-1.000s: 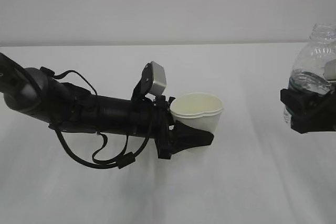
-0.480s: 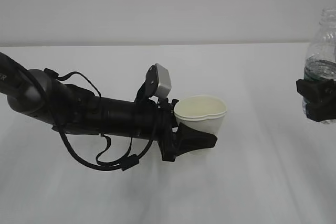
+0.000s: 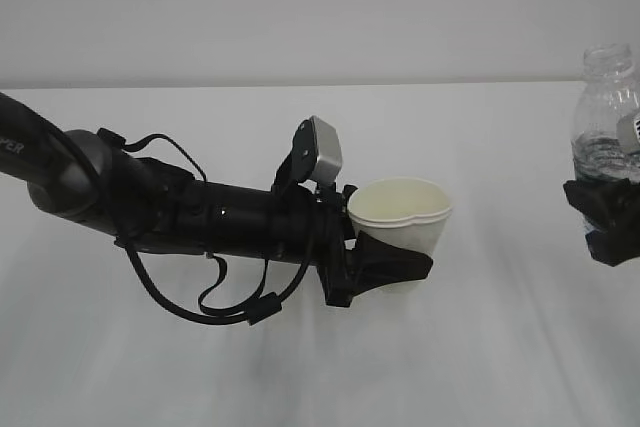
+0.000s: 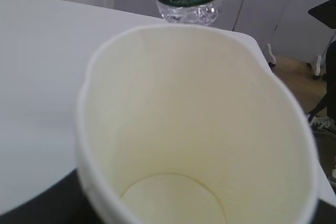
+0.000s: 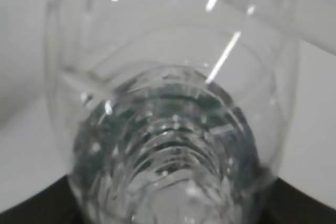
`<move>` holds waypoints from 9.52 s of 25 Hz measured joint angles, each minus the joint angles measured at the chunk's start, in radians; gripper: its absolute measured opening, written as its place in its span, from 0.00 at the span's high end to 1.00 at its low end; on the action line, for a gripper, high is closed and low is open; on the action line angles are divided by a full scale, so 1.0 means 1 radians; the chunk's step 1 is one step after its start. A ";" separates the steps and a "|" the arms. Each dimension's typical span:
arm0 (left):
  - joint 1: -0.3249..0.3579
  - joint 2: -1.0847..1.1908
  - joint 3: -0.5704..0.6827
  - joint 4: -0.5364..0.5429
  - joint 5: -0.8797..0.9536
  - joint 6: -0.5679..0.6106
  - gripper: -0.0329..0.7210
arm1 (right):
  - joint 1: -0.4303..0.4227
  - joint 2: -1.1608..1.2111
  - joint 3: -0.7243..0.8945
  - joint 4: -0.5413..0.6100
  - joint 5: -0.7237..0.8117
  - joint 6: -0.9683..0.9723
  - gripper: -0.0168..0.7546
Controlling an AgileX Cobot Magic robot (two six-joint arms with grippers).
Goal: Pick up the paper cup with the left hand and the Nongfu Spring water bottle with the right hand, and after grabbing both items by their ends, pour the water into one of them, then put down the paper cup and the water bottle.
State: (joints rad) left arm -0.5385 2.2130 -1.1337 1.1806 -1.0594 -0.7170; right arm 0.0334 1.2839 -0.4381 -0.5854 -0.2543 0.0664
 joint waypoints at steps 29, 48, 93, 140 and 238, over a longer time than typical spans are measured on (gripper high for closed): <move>-0.110 0.000 -0.033 -0.019 0.028 -0.004 0.39 | 0.000 0.000 0.000 -0.172 0.040 -0.229 0.45; -0.111 0.000 -0.033 -0.027 0.028 -0.017 0.39 | 0.000 0.000 -0.007 -0.177 0.040 -0.425 0.45; -0.158 0.026 -0.033 -0.025 0.053 -0.017 0.39 | 0.000 0.000 -0.007 -0.177 0.066 -0.790 0.45; -0.158 0.026 -0.033 0.024 0.001 -0.019 0.39 | 0.000 -0.001 -0.007 -0.184 -0.021 -0.981 0.45; -0.199 0.026 -0.054 -0.004 0.006 -0.019 0.40 | 0.000 -0.001 -0.008 -0.185 -0.055 -1.181 0.46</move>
State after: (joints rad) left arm -0.7376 2.2388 -1.1875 1.1766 -1.0537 -0.7359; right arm 0.0334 1.2828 -0.4464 -0.7705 -0.3091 -1.1150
